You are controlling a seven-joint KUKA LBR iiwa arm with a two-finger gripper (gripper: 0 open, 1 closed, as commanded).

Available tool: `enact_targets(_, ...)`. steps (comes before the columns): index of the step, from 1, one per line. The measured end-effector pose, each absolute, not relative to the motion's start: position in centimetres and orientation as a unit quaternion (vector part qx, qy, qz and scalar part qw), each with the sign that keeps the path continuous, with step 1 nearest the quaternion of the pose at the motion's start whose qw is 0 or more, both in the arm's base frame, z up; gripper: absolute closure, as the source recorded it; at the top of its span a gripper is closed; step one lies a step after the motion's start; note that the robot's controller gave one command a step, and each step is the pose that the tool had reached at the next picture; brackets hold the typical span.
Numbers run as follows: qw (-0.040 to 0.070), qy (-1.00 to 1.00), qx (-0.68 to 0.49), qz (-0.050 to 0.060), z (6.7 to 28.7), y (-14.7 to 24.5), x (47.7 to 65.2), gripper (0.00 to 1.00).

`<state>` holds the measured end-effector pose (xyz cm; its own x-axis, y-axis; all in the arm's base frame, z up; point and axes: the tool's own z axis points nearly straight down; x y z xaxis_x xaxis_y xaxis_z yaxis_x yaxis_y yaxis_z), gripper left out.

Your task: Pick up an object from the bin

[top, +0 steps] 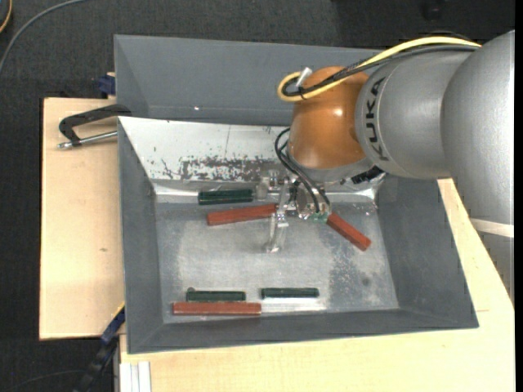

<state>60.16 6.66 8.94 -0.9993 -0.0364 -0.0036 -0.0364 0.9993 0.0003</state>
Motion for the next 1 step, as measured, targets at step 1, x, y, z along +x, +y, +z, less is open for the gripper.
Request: enact_targets(1, 0.0, 1.0, 0.008, 0.0, 6.98, 3.02, 60.17, 0.0)
